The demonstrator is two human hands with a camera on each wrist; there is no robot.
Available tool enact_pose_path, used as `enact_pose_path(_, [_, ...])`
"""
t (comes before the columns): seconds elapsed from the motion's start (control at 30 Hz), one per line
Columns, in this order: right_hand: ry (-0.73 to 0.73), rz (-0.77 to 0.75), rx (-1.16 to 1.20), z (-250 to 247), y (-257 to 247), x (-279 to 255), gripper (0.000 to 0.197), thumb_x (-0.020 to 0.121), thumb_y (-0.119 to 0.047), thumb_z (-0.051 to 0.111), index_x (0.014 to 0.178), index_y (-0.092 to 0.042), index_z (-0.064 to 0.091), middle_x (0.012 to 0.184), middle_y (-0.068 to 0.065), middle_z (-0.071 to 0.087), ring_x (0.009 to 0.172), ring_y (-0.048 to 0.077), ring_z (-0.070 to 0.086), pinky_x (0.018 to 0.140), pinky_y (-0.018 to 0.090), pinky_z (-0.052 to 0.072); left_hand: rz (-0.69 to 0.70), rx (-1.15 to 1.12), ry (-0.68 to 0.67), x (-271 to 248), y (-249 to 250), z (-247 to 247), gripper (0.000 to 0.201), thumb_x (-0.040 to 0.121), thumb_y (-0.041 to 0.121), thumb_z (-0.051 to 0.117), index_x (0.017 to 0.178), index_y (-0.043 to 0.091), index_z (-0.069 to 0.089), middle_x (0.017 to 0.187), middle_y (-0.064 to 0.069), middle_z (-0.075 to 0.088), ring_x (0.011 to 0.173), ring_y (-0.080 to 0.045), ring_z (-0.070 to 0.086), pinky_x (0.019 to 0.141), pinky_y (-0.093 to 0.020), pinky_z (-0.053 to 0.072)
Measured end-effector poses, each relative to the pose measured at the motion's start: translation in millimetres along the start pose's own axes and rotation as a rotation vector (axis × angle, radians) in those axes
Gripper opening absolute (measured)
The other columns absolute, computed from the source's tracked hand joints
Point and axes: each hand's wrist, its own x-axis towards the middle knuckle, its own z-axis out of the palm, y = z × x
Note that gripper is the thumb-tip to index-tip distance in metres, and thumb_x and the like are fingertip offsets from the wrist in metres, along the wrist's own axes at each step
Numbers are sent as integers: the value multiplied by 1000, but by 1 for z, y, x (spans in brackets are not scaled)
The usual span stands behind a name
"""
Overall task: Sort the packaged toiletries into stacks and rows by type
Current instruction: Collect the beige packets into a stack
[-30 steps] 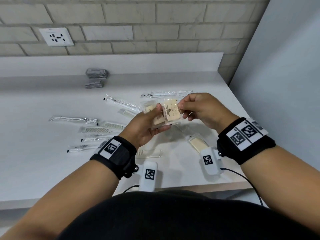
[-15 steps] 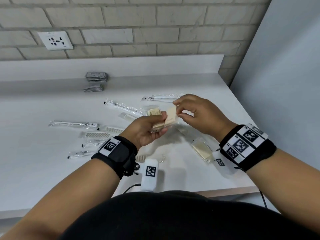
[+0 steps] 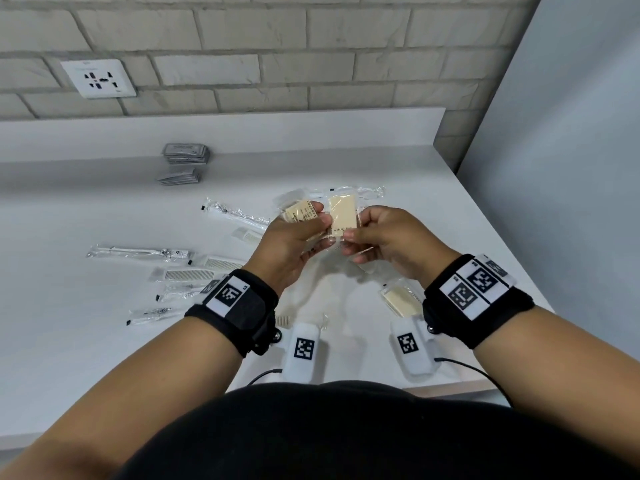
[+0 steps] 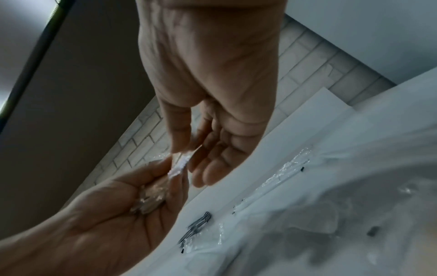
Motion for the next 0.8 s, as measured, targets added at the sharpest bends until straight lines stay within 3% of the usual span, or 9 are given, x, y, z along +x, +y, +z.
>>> enact_pose_path(0.13, [97, -94, 12, -20, -7, 7, 27, 81, 5, 67, 79, -17, 52, 86, 10, 66, 81, 29, 70, 61, 34, 54, -86, 51, -12, 3, -4, -7, 16, 87, 1, 63, 93, 15, 59, 74, -1, 66, 76, -19, 68, 77, -34, 58])
enact_pose_path(0.23, [60, -165, -252, -46, -22, 6, 25, 83, 7, 65, 81, -17, 58, 82, 4, 65, 74, 20, 67, 61, 32, 56, -184, 5, 24, 6, -4, -17, 7, 92, 8, 56, 97, 12, 58, 86, -5, 64, 82, -23, 68, 74, -37, 59])
enact_pose_path(0.33, [-125, -46, -705, -61, -33, 5, 25, 79, 5, 70, 83, -19, 64, 87, 1, 69, 76, 20, 65, 68, 30, 55, -255, -82, -30, 4, -2, -23, 19, 94, 4, 44, 103, 6, 61, 102, -14, 66, 90, -33, 66, 67, -43, 60])
enact_pose_path(0.4, [-260, 99, -1034, -62, -32, 6, 26, 75, 0, 76, 81, -23, 65, 75, -4, 65, 65, 14, 63, 63, 23, 54, -268, -57, -101, 3, -3, -23, 38, 95, 3, 40, 82, 9, 76, 99, -15, 70, 87, -34, 69, 73, -45, 60])
enact_pose_path(0.47, [-365, 189, -1160, -59, -27, 8, 26, 73, -1, 78, 79, -23, 65, 70, -5, 61, 58, 10, 58, 57, 19, 50, -258, -29, -149, 1, -4, -21, 44, 95, 2, 42, 73, 11, 79, 94, -13, 72, 83, -34, 71, 74, -44, 60])
enact_pose_path(0.57, [-438, 238, -1142, -57, -16, 10, 24, 72, 0, 78, 80, -19, 66, 69, -2, 60, 58, 12, 58, 55, 20, 51, -251, -6, -147, 1, -7, -21, 21, 93, 1, 47, 95, 2, 68, 90, -14, 73, 83, -35, 71, 66, -41, 60])
enact_pose_path(0.63, [-454, 252, -1133, -57, -8, 13, 23, 72, 0, 78, 82, -16, 66, 70, -1, 60, 59, 12, 58, 56, 21, 52, -243, 24, -132, 1, -8, -21, 16, 94, 1, 48, 101, 1, 61, 85, -14, 73, 79, -33, 72, 64, -39, 60])
enact_pose_path(0.7, [-438, 245, -1183, -58, 1, 15, 22, 71, -4, 80, 84, -17, 67, 71, -3, 60, 61, 12, 58, 60, 24, 52, -229, 36, -126, 1, -9, -22, 14, 94, 1, 48, 102, 2, 60, 85, -15, 73, 78, -32, 72, 68, -39, 61])
enact_pose_path(0.8, [-368, 162, -1377, -57, 16, 15, 27, 67, -18, 83, 86, -24, 65, 82, -10, 58, 79, 13, 58, 72, 31, 48, -214, 71, -128, 1, -10, -22, 15, 92, 4, 53, 106, 3, 60, 87, -13, 73, 80, -28, 73, 76, -39, 59])
